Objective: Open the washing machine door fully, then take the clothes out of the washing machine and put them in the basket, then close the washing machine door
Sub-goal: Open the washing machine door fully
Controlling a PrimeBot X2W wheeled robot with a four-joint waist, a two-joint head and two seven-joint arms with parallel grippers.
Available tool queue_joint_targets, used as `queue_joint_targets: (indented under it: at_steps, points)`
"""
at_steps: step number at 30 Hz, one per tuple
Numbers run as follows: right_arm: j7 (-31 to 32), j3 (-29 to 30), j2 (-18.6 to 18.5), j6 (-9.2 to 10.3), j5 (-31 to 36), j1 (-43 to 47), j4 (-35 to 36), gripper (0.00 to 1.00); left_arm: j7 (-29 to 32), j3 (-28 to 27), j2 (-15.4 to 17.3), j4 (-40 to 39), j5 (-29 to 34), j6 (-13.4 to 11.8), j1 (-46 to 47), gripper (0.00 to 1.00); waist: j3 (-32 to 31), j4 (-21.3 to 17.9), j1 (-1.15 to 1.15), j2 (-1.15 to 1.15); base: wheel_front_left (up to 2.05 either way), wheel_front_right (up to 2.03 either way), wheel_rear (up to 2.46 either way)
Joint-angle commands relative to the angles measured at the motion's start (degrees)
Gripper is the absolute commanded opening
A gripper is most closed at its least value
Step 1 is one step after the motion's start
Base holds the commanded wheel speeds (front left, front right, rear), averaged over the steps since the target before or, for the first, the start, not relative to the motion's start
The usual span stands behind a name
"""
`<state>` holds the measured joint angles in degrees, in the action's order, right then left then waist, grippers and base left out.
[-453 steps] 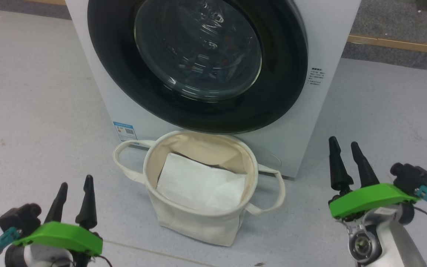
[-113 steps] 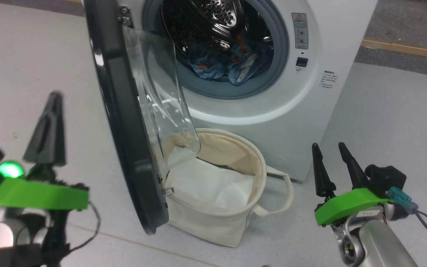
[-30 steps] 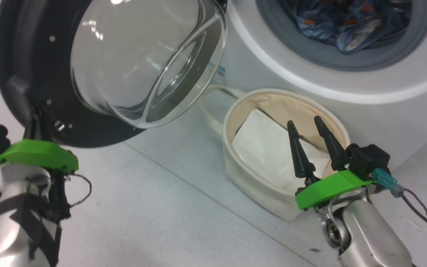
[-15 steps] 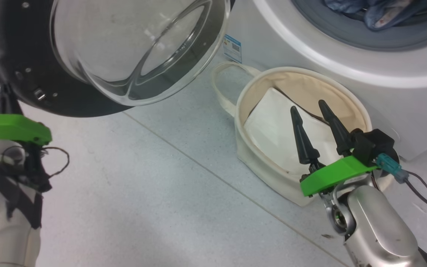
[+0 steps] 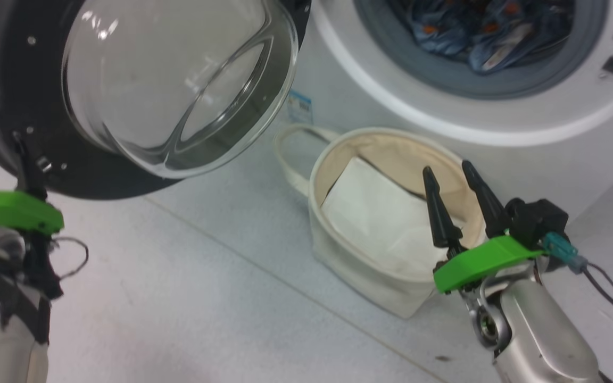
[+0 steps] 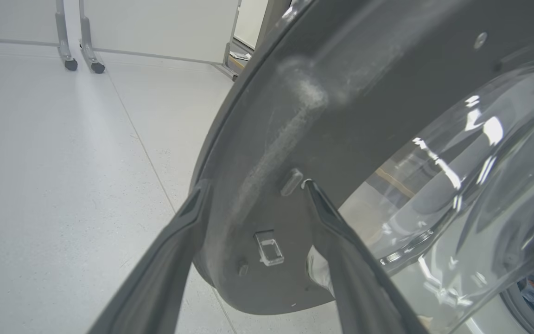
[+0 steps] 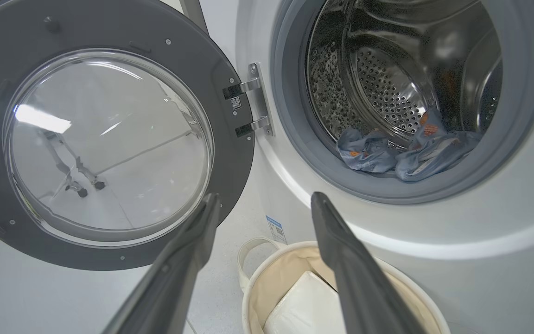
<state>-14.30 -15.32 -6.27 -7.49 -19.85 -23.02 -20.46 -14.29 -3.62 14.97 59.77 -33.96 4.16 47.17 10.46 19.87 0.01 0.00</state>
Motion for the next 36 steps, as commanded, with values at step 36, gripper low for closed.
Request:
queue_joint_targets:
  at_steps: [36]
  points:
    - [-0.7,-0.2,3.2,0.00,-1.0,5.1,0.8,1.00,10.0,5.3,4.9,-49.0,3.7,-4.3,-36.2,1.00,-10.4,-27.5,-0.01,0.00,0.00,0.00,0.00]
